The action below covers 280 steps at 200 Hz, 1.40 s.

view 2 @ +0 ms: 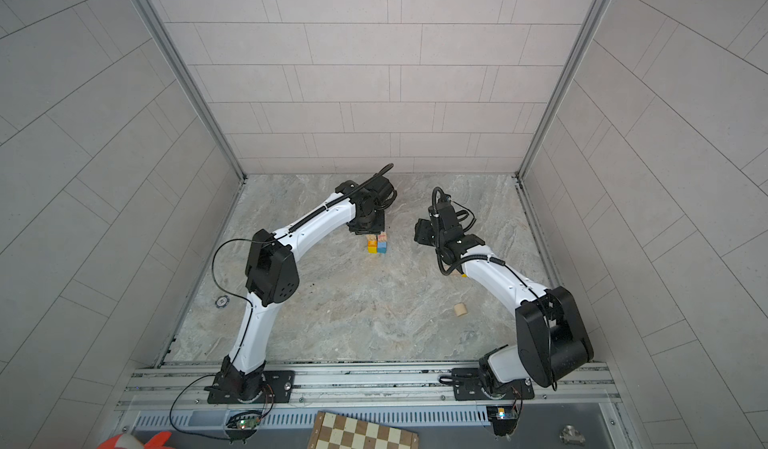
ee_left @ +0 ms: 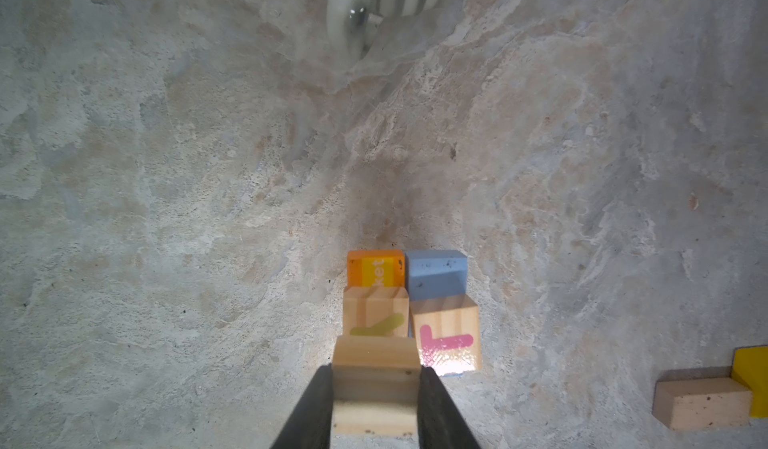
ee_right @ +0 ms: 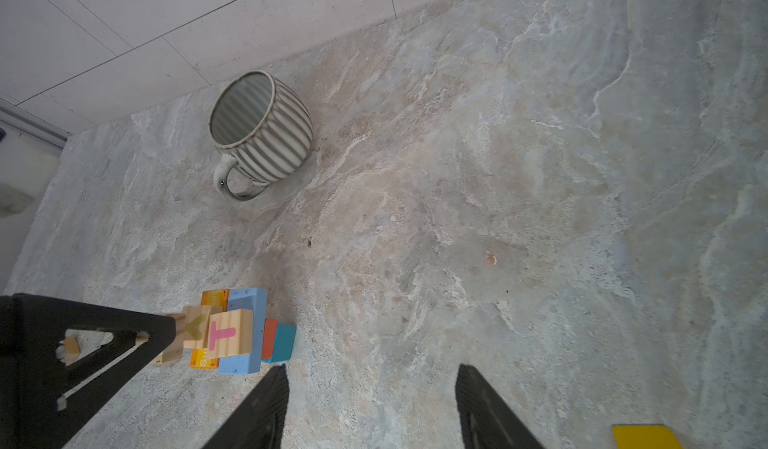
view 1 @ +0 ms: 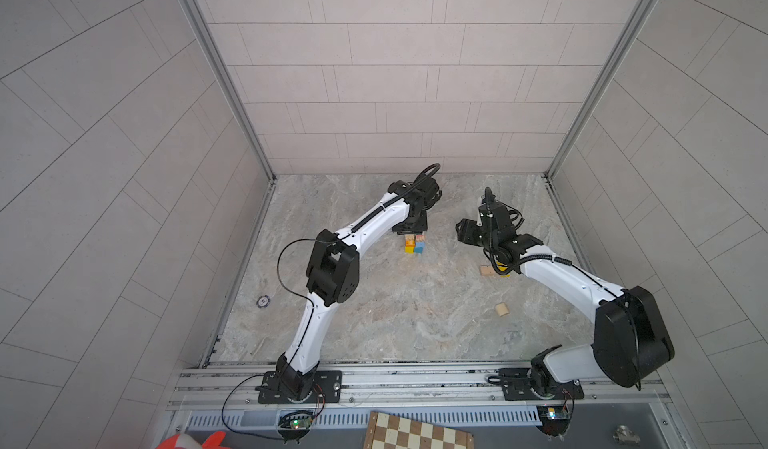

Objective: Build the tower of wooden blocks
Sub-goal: 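Lower the slotted block onto the stack beside the Y cube and release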

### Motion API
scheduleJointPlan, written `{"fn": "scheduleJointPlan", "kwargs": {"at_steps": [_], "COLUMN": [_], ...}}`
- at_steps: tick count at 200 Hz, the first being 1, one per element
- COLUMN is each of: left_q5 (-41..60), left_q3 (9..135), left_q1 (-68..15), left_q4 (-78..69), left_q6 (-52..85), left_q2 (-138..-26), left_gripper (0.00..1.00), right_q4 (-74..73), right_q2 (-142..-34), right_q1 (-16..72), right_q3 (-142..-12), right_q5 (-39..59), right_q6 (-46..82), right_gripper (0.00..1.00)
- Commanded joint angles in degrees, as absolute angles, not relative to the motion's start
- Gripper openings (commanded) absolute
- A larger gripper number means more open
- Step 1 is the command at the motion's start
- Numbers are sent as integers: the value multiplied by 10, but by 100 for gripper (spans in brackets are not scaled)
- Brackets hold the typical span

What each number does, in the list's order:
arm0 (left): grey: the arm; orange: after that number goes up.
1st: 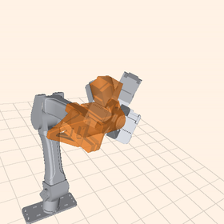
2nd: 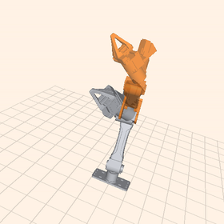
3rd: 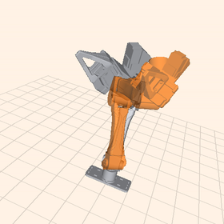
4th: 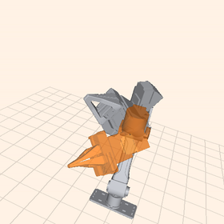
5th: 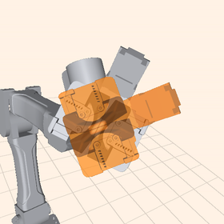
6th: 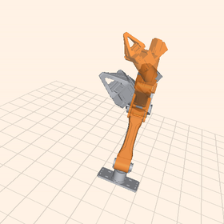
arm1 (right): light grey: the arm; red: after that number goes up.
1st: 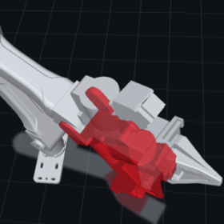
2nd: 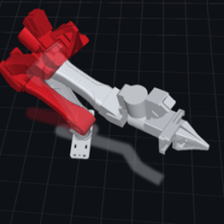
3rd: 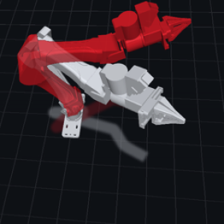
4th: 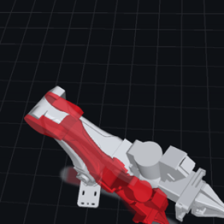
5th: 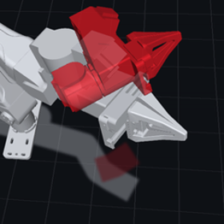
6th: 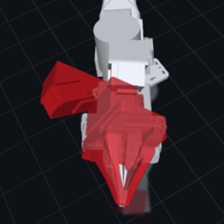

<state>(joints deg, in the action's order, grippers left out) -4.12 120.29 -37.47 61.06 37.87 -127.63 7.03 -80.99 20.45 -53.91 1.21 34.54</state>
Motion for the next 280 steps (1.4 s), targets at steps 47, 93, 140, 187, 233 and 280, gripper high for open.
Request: {"fn": "scheduleJointPlan", "kwargs": {"at_steps": [47, 93, 140, 187, 233, 280], "left_q5": [-42, -42, -38, -47, -72, -58], "left_q3": [1227, 1233, 1237, 1241, 1209, 1081], "left_q1": [-369, -367, -366, -365, -357, -326], "left_q4": [614, 615, 614, 629, 638, 584], "left_q6": [373, 370, 370, 364, 352, 352], "left_q2": [-1298, -1302, -1305, -1287, -1214, -1078], "left_gripper": [36, 38, 51, 73, 100, 100], "right_q4": [66, 65, 65, 67, 121, 178], "right_q2": [-812, -814, -815, -817, -828, -868], "right_q1": [201, 201, 202, 201, 201, 256], "right_q3": [-535, -535, -535, -537, -572, -649], "right_q5": [13, 14, 14, 13, 17, 43], "right_q6": [349, 349, 349, 346, 325, 232], "right_gripper": [65, 65, 65, 66, 76, 94]}}
